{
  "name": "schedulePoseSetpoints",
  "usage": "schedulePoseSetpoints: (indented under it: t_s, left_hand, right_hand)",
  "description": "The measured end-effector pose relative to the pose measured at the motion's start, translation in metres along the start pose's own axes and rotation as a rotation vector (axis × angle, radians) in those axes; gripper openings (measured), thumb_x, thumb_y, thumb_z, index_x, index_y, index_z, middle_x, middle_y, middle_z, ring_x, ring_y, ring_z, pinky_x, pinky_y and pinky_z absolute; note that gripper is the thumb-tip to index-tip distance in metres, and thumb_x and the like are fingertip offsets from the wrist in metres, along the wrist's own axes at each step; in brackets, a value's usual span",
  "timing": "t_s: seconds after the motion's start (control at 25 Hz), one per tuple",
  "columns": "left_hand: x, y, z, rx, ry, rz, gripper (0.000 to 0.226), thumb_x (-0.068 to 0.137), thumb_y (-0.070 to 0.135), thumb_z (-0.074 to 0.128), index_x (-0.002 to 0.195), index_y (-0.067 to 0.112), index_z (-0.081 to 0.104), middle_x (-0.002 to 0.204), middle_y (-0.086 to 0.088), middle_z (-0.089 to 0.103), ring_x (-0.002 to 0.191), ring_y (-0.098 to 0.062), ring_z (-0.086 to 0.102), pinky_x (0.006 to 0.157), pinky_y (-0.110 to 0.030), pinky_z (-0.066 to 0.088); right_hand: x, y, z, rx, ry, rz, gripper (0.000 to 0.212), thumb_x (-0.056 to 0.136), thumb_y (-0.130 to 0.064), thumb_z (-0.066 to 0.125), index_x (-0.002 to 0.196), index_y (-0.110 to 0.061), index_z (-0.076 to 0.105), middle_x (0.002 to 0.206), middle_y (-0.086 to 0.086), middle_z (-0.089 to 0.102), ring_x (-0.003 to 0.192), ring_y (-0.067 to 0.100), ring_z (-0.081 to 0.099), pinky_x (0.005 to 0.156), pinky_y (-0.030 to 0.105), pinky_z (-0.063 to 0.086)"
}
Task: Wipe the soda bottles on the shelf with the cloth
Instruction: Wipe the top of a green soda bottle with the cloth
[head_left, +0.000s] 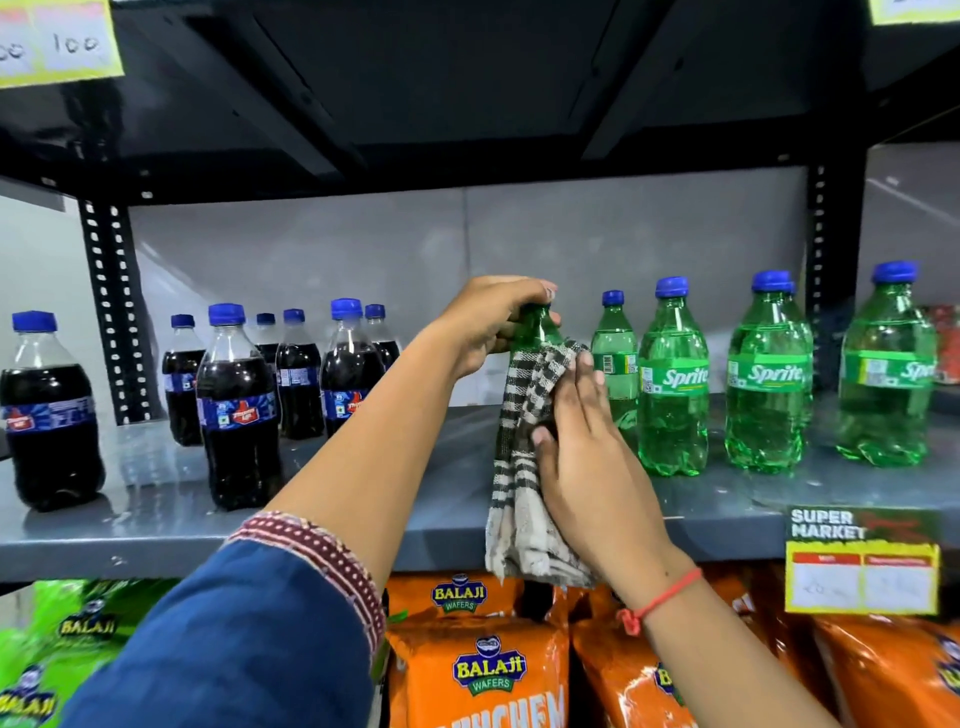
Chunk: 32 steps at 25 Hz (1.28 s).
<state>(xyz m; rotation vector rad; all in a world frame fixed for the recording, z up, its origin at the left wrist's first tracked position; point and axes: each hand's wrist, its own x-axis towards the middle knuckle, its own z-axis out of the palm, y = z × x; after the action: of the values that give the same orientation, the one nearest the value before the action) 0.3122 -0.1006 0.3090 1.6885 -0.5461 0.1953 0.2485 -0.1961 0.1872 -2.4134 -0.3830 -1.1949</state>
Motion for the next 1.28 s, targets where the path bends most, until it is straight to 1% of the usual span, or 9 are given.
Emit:
schedulePoseSetpoints:
  t_s: [0.2, 0.36, 0.48, 0.56, 0.72, 0.92, 1.04, 1.2, 1.28]
  left_hand:
    - [0.010, 0.000, 0.003, -0.050, 0.048, -0.028, 0.020, 0.083, 0.027, 0.057, 0.078, 0.008, 0.064, 0.072, -0.005, 0.069, 0.060, -0.010, 0.065, 0.058, -0.021, 0.054]
    - [0.017, 0.002, 0.010, -0.228, 0.073, -0.042, 0.013, 0.083, 0.008, 0.053, 0.074, 0.002, 0.061, 0.066, -0.006, 0.068, 0.070, -0.016, 0.066, 0.071, -0.023, 0.055]
    - [0.018, 0.004, 0.009, -0.279, 0.035, -0.078, 0.015, 0.085, 0.005, 0.049, 0.076, 0.000, 0.060, 0.074, -0.011, 0.066, 0.066, -0.014, 0.067, 0.066, -0.021, 0.056]
    - [0.018, 0.005, 0.007, -0.283, 0.008, -0.092, 0.013, 0.085, 0.005, 0.050, 0.082, -0.002, 0.060, 0.080, -0.012, 0.066, 0.066, -0.014, 0.068, 0.065, -0.021, 0.057]
    - [0.016, 0.006, 0.002, -0.256, -0.034, -0.116, 0.016, 0.086, 0.008, 0.050, 0.090, -0.002, 0.061, 0.085, -0.011, 0.067, 0.072, -0.013, 0.068, 0.065, -0.019, 0.057]
    - [0.011, 0.008, 0.000, -0.229, -0.075, -0.124, 0.017, 0.087, 0.010, 0.050, 0.094, 0.000, 0.062, 0.084, -0.009, 0.067, 0.070, -0.012, 0.068, 0.064, -0.020, 0.057]
    - [0.010, 0.010, 0.004, -0.237, -0.075, -0.132, 0.014, 0.087, 0.010, 0.050, 0.087, 0.001, 0.061, 0.084, -0.008, 0.066, 0.076, -0.013, 0.066, 0.068, -0.020, 0.055]
    - [0.009, 0.010, 0.003, -0.199, -0.058, -0.127, 0.016, 0.087, 0.012, 0.050, 0.083, 0.002, 0.062, 0.082, -0.009, 0.067, 0.078, -0.015, 0.065, 0.074, -0.022, 0.053]
    - [0.008, 0.011, 0.005, -0.223, -0.062, -0.145, 0.016, 0.087, 0.011, 0.050, 0.082, 0.002, 0.062, 0.078, -0.008, 0.067, 0.071, -0.013, 0.066, 0.068, -0.021, 0.055]
  right_hand:
    - [0.001, -0.003, 0.005, -0.066, 0.011, 0.011, 0.063, 0.094, -0.035, 0.040, 0.139, 0.002, 0.016, 0.153, 0.022, 0.008, 0.141, 0.030, 0.009, 0.111, 0.037, 0.025]
    - [0.008, -0.008, 0.005, -0.126, 0.021, -0.007, 0.066, 0.093, -0.028, 0.045, 0.139, 0.006, 0.011, 0.151, 0.028, 0.009, 0.140, 0.036, 0.009, 0.113, 0.037, 0.019]
    - [0.019, -0.012, 0.006, -0.207, 0.012, -0.065, 0.068, 0.096, -0.018, 0.042, 0.139, 0.006, -0.005, 0.151, 0.027, 0.001, 0.141, 0.036, 0.002, 0.115, 0.035, 0.008]
    - [0.017, -0.011, 0.005, -0.256, 0.058, -0.087, 0.065, 0.093, -0.010, 0.044, 0.138, 0.007, 0.000, 0.150, 0.028, 0.007, 0.140, 0.037, 0.008, 0.114, 0.037, 0.011]
    - [0.019, -0.015, 0.006, -0.261, 0.052, -0.070, 0.057, 0.082, -0.003, 0.004, 0.139, 0.007, -0.002, 0.151, 0.028, 0.004, 0.140, 0.037, 0.005, 0.115, 0.036, 0.010]
    - [0.014, -0.013, 0.006, -0.338, 0.178, -0.096, 0.057, 0.078, -0.003, 0.018, 0.131, 0.006, 0.036, 0.137, 0.026, 0.043, 0.127, 0.035, 0.042, 0.100, 0.035, 0.041]
    - [0.019, -0.014, 0.003, -0.284, 0.133, -0.074, 0.058, 0.079, -0.001, 0.013, 0.136, 0.008, 0.022, 0.145, 0.029, 0.027, 0.134, 0.038, 0.028, 0.107, 0.036, 0.031]
    - [0.015, -0.016, 0.002, -0.284, 0.138, -0.062, 0.055, 0.077, 0.002, 0.023, 0.131, 0.010, 0.033, 0.139, 0.031, 0.036, 0.129, 0.041, 0.037, 0.099, 0.041, 0.043]
    - [0.023, -0.016, 0.002, -0.314, 0.109, -0.079, 0.056, 0.081, 0.002, 0.019, 0.135, 0.011, 0.018, 0.145, 0.033, 0.023, 0.135, 0.041, 0.022, 0.110, 0.041, 0.030]
